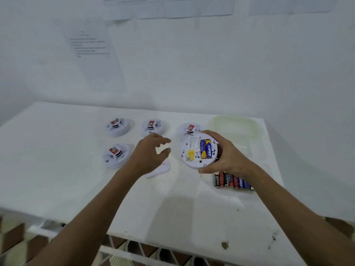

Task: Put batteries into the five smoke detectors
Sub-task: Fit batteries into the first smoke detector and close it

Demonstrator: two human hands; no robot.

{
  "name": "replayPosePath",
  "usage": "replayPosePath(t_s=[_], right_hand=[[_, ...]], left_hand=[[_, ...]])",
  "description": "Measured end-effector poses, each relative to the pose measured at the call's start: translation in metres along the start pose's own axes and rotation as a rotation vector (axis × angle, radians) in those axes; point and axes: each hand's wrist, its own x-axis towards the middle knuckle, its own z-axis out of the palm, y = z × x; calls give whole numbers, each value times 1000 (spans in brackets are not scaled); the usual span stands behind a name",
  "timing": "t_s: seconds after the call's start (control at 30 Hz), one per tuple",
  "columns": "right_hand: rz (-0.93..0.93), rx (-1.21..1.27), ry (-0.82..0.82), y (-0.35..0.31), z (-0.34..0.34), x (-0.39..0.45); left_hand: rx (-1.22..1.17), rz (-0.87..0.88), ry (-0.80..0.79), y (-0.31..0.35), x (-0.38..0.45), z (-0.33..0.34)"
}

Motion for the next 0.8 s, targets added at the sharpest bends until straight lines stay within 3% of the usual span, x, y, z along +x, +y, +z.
replayPosePath(t_s=[0.37, 0.8], right_hand=[[12, -34, -104, -3, 17, 30], [42, -15, -152, 1, 21, 39]], left_hand=[[202, -290, -352, -66, -23, 17], [185, -323, -332, -68, -26, 16]])
